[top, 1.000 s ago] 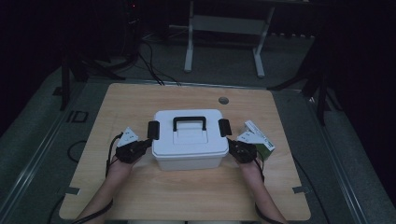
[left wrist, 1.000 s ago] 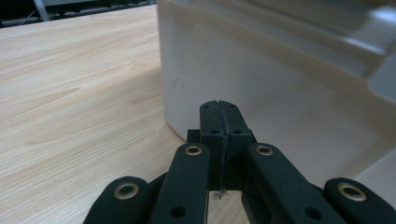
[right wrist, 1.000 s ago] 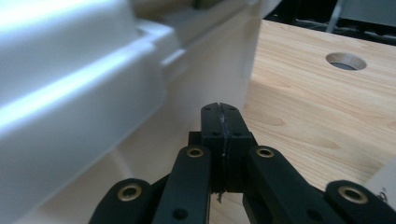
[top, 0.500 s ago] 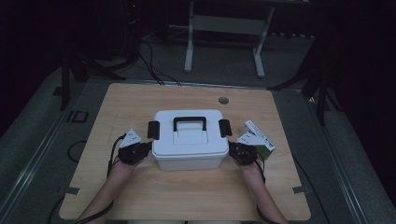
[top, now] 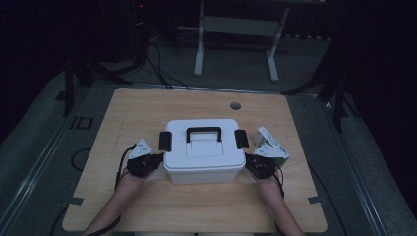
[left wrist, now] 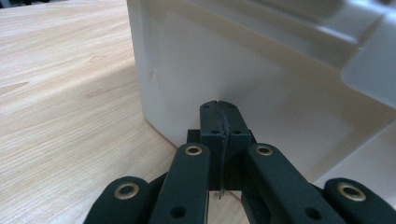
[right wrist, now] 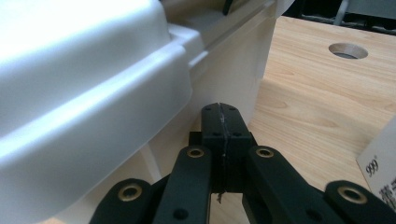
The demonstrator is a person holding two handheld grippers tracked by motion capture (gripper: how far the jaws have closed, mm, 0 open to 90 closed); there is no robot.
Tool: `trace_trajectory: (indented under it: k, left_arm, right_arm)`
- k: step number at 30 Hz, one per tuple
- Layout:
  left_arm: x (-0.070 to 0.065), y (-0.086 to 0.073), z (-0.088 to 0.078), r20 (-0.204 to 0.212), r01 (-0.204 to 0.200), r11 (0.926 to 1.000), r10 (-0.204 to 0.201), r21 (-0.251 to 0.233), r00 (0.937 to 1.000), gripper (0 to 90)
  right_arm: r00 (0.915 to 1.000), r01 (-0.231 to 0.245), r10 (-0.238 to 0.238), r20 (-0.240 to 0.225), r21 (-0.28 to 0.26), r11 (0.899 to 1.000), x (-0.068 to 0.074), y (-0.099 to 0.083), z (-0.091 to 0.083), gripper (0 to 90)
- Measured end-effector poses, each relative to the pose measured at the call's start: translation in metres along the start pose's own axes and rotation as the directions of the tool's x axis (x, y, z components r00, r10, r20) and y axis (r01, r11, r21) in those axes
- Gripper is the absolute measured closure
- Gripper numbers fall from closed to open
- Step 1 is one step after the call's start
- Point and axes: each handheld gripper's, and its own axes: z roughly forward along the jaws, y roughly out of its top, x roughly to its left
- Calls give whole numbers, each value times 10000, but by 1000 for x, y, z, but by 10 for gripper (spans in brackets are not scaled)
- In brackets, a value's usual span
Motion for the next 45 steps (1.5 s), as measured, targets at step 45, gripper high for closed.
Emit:
trace_trajectory:
  k: [45]
  left_arm:
    - [-54,1,6,1402,-542,9975,473,459,9890,900]
  right_arm:
    - [9978,-652,654,103,-134,9978,2,-39,-75,900]
